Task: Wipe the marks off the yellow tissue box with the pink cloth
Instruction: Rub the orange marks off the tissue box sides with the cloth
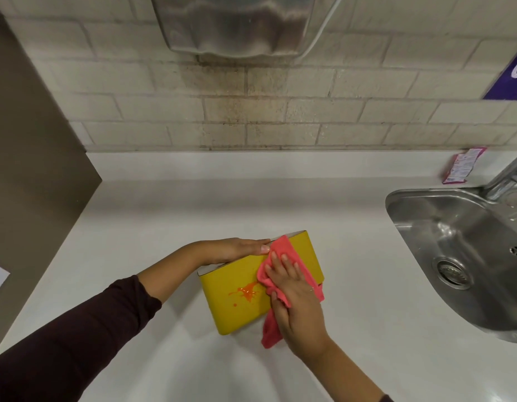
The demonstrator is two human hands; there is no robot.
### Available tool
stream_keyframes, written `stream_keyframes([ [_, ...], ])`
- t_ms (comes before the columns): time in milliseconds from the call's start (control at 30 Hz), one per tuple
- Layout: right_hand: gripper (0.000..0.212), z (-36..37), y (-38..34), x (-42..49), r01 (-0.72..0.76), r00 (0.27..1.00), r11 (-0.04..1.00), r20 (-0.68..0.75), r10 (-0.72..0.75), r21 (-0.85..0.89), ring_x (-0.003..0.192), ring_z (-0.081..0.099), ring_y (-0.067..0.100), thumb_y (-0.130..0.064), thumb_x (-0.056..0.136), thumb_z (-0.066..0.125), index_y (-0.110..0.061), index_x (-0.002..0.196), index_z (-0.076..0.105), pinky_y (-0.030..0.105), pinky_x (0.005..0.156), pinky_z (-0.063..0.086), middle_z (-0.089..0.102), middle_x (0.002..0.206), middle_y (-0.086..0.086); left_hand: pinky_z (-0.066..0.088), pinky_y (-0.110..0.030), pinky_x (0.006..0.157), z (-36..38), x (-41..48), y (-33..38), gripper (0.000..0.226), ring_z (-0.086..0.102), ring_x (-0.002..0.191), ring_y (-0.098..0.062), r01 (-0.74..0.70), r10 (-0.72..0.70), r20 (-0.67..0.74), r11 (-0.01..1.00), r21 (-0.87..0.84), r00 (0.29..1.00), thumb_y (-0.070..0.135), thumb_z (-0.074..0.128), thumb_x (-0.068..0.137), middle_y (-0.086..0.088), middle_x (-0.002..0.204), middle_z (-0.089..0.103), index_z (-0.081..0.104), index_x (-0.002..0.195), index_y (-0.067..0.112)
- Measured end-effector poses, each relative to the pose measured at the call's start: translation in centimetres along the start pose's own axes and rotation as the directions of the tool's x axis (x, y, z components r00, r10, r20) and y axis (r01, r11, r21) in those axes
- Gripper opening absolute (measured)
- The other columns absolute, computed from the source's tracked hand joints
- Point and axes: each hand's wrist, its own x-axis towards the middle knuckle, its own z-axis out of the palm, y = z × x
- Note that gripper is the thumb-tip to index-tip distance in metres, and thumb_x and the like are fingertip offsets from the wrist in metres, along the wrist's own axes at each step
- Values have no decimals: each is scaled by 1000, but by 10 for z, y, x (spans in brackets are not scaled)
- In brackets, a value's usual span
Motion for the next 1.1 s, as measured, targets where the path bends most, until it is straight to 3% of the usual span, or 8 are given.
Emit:
stream_keyframes([
  [100, 50, -21, 15, -6, 39, 998, 997, 41, -42, 59, 140, 31, 1, -16, 89, 43, -28, 137, 43, 19, 117, 19, 44, 145, -10, 29, -45, 114, 1, -1, -2, 60, 38, 134, -23, 9, -9, -22, 1000, 29, 1000, 62, 37, 86, 1, 153, 31, 26, 141, 43],
  [267, 38, -12, -2, 2, -243, 927, 880, -170, 335, 409, 133, 43, 4, -29, 92, 38, -51, 109, 63, 21, 114, 26, 54, 128, -35, 32, -46, 112, 1, -2, -1, 60, 42, 131, -24, 13, -12, -40, 1000, 18, 999, 61, 35, 86, 0, 152, 34, 27, 142, 41],
  [467, 41, 11, -21, -2, -100, 992, 970, -56, 115, 223, 140, 30, 0, -21, 95, 36, -21, 133, 52, 24, 119, 14, 47, 143, -8, 26, -42, 115, 1, -3, 0, 54, 38, 135, -20, -30, 30, -8, 1000, 0, 1000, 56, 33, 90, 4, 152, 34, 29, 141, 39],
  [567, 45, -9, 0, -5, -32, 999, 979, 20, 29, 201, 139, 32, 0, -18, 92, 41, -27, 136, 45, 21, 118, 17, 45, 143, -14, 26, -44, 116, 0, -2, -2, 58, 35, 136, -21, -14, 14, -17, 1000, 12, 1000, 58, 34, 89, 3, 154, 30, 26, 142, 38],
  [733, 42, 1, -9, 0, -128, 978, 954, -123, 167, 271, 139, 32, 0, -24, 95, 33, -42, 129, 51, 23, 119, 13, 46, 141, -18, 33, -45, 112, 2, 0, -2, 62, 43, 131, -22, -12, 11, -17, 999, -33, 1000, 64, 34, 85, 3, 152, 34, 26, 142, 41],
  [867, 43, 17, -25, 2, -104, 991, 969, -61, 121, 225, 140, 30, 1, -19, 94, 36, -22, 134, 50, 23, 119, 10, 43, 144, -12, 31, -40, 113, 1, -1, -3, 65, 44, 130, -18, -52, 52, -8, 996, -67, 999, 68, 36, 80, 4, 149, 39, 34, 138, 41],
  [967, 47, 0, -6, -4, -10, 998, 979, 63, -3, 203, 140, 32, 3, -15, 90, 41, -26, 136, 48, 25, 119, 17, 44, 144, -13, 27, -40, 115, 1, 1, -5, 63, 36, 136, -19, -28, 27, -27, 999, -29, 999, 64, 34, 86, 3, 153, 30, 27, 142, 37],
  [1100, 42, -14, 5, -6, -118, 991, 943, -20, 131, 313, 134, 42, 5, -16, 94, 40, -43, 121, 59, 27, 117, 22, 53, 136, -26, 33, -38, 110, 0, 0, -4, 68, 43, 130, -21, -15, 14, -33, 999, -30, 999, 71, 37, 79, 3, 151, 35, 29, 140, 41],
])
